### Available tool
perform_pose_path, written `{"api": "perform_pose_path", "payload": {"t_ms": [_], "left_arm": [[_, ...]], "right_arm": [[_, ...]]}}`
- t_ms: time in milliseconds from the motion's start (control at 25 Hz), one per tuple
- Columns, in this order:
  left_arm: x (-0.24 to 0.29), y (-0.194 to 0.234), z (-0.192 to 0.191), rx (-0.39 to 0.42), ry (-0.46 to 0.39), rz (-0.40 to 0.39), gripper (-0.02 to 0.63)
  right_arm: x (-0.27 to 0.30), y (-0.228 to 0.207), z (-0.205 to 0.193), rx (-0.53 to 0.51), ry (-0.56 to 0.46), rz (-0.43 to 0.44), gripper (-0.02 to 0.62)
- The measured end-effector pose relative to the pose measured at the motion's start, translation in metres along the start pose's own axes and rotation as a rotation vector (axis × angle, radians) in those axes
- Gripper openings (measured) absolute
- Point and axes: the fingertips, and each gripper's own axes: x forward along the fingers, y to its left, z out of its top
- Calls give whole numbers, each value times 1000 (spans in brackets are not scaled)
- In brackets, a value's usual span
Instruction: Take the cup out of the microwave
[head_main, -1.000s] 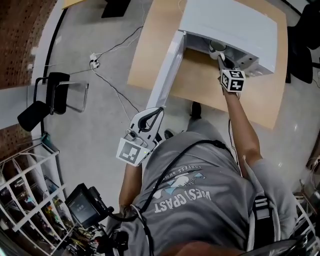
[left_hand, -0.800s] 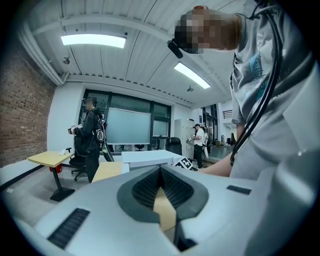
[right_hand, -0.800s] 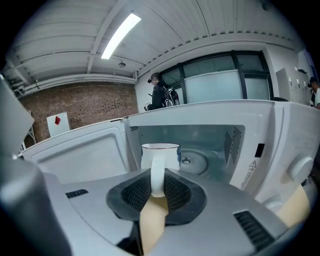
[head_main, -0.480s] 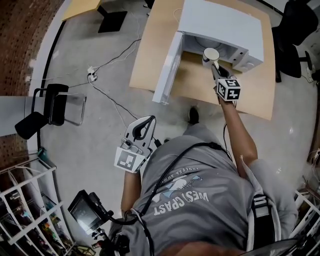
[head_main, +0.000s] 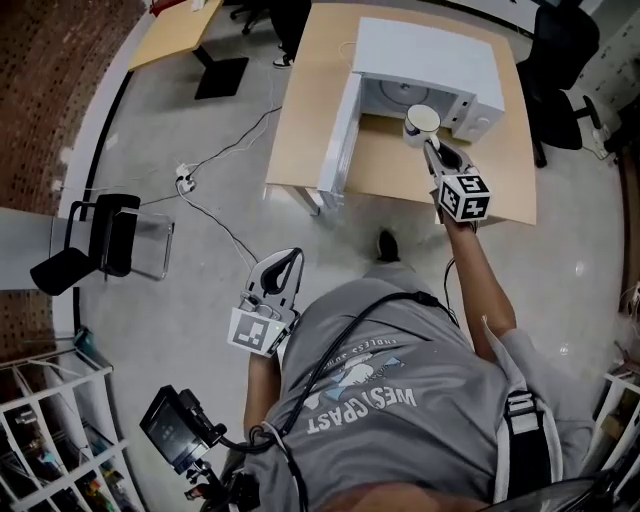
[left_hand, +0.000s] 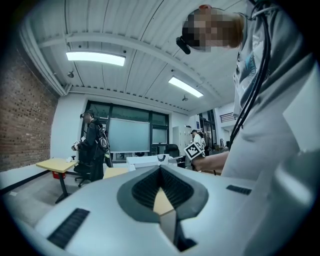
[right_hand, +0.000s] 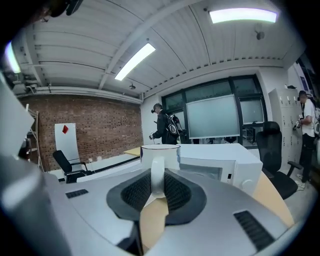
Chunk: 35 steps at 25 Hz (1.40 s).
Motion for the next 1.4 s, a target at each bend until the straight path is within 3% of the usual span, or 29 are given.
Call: {"api": "perform_pose_path", "payload": {"t_ms": [120,480,840,1400], "left_arm": [[-9,5,-9,-5,-31,-1,43],[-52,2,-34,-13,-17,-30,43],[-41,-6,-28,-27,-39,-104,43],[72,-74,0,34,-48,-238,43]], "right_arm": [[-12,12,2,-3,-39,4,67],[-84,57,39,-25,-145,12,67],[-152,80,86,-47,-195,25,67],[-272,-4,102,-51,-213,-12,67]]}}
